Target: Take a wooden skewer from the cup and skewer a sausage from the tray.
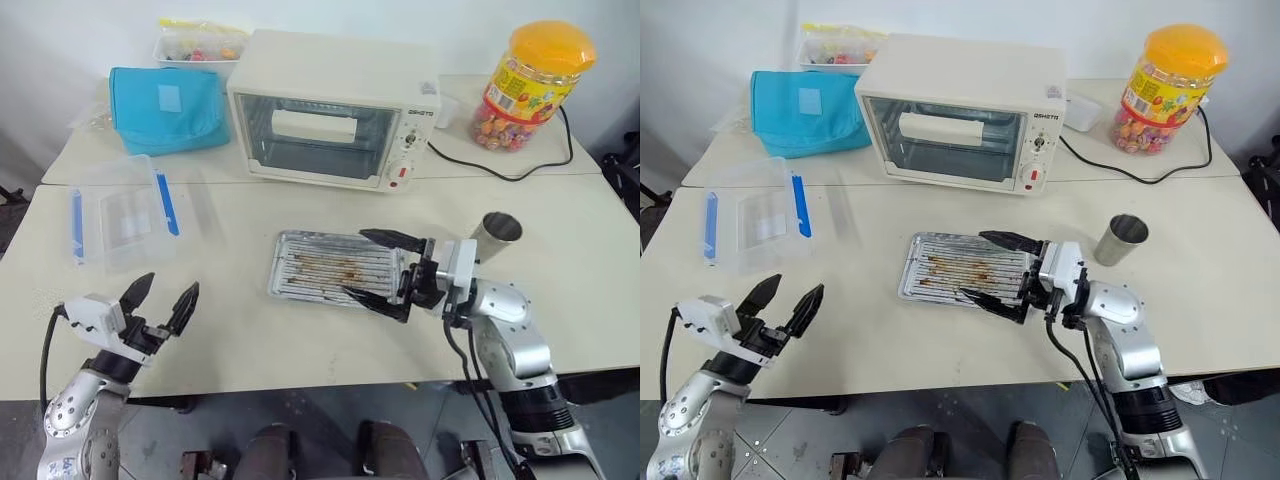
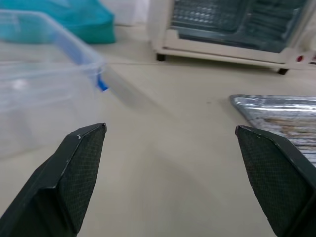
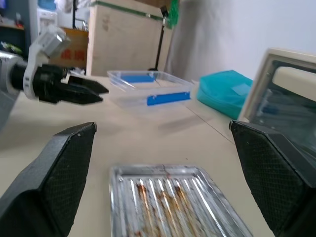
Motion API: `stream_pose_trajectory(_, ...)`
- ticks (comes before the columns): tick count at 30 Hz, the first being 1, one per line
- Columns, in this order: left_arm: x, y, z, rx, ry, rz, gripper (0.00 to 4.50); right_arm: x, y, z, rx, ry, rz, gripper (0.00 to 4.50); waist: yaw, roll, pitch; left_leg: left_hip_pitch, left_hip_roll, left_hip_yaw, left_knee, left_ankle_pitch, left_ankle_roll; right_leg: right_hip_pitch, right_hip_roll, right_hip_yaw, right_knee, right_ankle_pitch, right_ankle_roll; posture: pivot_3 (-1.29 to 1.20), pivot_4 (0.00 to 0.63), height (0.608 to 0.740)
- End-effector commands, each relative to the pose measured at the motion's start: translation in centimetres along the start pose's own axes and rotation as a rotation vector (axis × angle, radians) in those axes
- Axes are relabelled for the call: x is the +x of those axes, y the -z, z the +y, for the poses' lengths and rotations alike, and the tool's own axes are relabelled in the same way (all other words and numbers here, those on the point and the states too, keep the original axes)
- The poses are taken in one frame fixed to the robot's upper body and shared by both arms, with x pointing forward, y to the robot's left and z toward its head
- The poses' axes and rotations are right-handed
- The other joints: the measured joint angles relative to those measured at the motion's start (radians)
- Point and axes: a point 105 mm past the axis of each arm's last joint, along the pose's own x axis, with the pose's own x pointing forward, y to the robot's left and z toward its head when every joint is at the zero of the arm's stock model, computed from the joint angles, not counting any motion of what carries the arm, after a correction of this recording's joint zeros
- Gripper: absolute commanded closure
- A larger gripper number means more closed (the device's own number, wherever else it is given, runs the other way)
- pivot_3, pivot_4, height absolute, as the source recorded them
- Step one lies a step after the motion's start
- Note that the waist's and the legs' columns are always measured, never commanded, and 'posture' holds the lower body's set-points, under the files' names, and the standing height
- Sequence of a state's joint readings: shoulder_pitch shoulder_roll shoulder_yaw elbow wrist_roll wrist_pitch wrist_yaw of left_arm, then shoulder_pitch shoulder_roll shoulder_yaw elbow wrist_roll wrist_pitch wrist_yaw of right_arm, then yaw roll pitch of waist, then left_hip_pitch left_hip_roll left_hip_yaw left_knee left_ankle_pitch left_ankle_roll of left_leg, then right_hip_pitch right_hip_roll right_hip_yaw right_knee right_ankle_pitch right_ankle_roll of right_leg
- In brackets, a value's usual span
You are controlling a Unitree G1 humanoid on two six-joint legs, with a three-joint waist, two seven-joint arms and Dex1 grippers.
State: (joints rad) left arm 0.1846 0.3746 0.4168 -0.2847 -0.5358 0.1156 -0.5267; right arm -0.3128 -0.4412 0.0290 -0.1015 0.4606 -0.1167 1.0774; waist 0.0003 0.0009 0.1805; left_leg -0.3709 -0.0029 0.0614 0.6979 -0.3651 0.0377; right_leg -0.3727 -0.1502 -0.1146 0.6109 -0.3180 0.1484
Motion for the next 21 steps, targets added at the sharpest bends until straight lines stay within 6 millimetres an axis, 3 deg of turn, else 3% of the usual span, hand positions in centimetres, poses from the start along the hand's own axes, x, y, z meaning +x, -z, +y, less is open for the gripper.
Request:
stream_pose_trajectory(1, 0.1, -0.7, -0.6, 0.052, 0.107, 0.007, 0.07, -1.5, 0.3, 0.3, -0.02, -0.016, 0.041, 0.0, -0.001, 0.0, 0.0, 0.0, 0.0, 0.0, 0.0, 0.0, 0.0, 0.0, 0.0, 0.0, 0.0, 0.0, 0.0, 0.0, 0.15, 0.74)
stream_pose_trajectory(6, -0.5, 0.0, -1.3, 0.074, 0.206, 0.072, 0.07, -3.0, 1.7, 1.3, -0.011, -0.008, 0.083, 0.0, -0.003, 0.0, 0.0, 0.0, 0.0, 0.001, -0.001, 0.0, 0.0, 0.0, 0.0, 0.0, -0.001, 0.0, 0.0, 0.0, 0.15, 0.74)
stream_pose_trajectory(12, -0.9, 0.2, -2.1, 0.055, 0.229, 0.078, 0.07, -2.4, 2.4, 2.6, 0.074, -0.032, 0.09, 0.0, -0.002, 0.0, 0.0, 0.0, 0.001, 0.002, 0.0, 0.0, 0.0, 0.0, 0.0, 0.0, -0.001, 0.0, 0.0, 0.0, 0.15, 0.74)
stream_pose_trajectory(16, -0.9, 0.5, -1.5, 0.069, 0.199, 0.084, 0.07, -3.4, 3.8, 2.3, 0.071, -0.024, 0.154, 0.0, 0.002, 0.0, 0.0, 0.0, 0.001, 0.001, 0.0, 0.0, 0.0, 0.0, 0.0, 0.0, -0.001, 0.0, 0.0, 0.0, 0.15, 0.74)
stream_pose_trajectory(21, -0.9, 0.7, -1.0, 0.064, 0.19, 0.077, 0.07, -2.6, 3.2, 1.6, 0.049, 0.004, 0.114, 0.0, -0.002, 0.0, 0.0, 0.0, 0.001, 0.001, 0.0, 0.0, 0.0, 0.001, 0.0, 0.0, -0.003, 0.0, 0.0, 0.0, 0.15, 0.74)
